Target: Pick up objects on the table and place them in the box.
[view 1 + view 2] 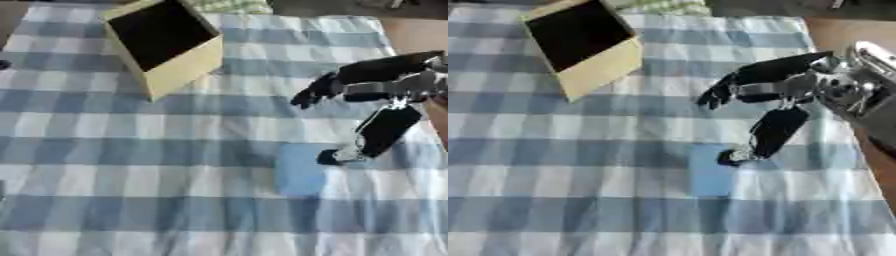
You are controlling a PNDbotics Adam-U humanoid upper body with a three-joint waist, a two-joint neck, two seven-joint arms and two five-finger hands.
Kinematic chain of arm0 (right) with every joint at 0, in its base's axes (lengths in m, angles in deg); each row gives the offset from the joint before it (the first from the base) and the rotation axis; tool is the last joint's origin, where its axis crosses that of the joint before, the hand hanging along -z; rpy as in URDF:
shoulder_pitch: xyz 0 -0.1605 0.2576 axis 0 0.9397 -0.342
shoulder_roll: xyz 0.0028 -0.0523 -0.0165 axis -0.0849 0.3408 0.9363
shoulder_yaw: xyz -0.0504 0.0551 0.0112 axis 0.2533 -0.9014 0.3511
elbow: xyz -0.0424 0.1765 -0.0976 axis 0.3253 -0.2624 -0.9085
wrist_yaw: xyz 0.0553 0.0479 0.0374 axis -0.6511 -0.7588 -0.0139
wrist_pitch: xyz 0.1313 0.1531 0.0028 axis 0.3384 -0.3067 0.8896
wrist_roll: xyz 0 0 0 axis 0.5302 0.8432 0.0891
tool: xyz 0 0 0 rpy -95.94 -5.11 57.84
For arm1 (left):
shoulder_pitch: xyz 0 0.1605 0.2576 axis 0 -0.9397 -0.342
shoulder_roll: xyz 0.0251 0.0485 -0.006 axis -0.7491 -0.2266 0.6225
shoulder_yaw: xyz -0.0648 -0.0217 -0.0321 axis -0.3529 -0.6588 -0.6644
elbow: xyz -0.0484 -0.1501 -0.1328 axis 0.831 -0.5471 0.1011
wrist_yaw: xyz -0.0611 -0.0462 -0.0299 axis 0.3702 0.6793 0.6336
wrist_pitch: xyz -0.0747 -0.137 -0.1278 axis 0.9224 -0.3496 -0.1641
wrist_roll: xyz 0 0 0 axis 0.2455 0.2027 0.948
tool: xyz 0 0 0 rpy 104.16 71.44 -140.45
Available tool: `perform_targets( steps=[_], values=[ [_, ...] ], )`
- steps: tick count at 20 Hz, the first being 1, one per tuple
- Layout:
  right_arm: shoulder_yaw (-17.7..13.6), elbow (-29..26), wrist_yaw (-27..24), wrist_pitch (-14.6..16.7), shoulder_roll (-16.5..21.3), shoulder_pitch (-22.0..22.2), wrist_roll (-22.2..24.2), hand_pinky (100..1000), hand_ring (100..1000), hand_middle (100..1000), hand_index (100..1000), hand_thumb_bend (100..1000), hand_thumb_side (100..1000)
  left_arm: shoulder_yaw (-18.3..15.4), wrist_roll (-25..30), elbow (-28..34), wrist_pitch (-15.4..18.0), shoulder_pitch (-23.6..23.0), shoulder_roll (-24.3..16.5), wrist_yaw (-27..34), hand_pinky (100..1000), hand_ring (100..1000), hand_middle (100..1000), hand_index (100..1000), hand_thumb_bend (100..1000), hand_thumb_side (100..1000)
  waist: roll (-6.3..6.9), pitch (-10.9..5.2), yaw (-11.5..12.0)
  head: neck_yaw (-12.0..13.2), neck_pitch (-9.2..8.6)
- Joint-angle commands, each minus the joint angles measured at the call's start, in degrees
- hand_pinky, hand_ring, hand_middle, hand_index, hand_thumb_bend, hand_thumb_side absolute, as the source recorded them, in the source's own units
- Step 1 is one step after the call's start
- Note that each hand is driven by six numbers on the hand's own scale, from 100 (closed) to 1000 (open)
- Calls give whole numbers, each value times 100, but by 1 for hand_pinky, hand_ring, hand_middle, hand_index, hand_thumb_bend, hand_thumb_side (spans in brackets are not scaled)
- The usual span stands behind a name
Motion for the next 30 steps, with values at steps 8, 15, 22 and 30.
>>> perform_targets(
  steps=[8,15,22,30],
  values=[
    [-62,65,564,237,-101,126,-42,867,895,842,972,476,537,5,47,80,-1,19,-63,31,593,655,743,821,353,775,22,-113,11,-42,67],
    [-46,212,993,440,-304,255,-81,858,880,826,963,486,539,20,68,80,-6,28,-48,49,594,656,743,820,352,778,30,-102,26,-87,99],
    [-49,329,1467,693,-518,414,-201,860,883,829,966,482,559,36,105,80,-20,39,-19,76,594,655,742,815,351,778,48,-104,52,-118,121],
    [-49,354,1533,745,-594,509,-136,862,886,827,966,455,568,39,127,80,-38,29,-12,91,593,656,743,814,348,782,55,-109,38,-105,151]
  ],
)
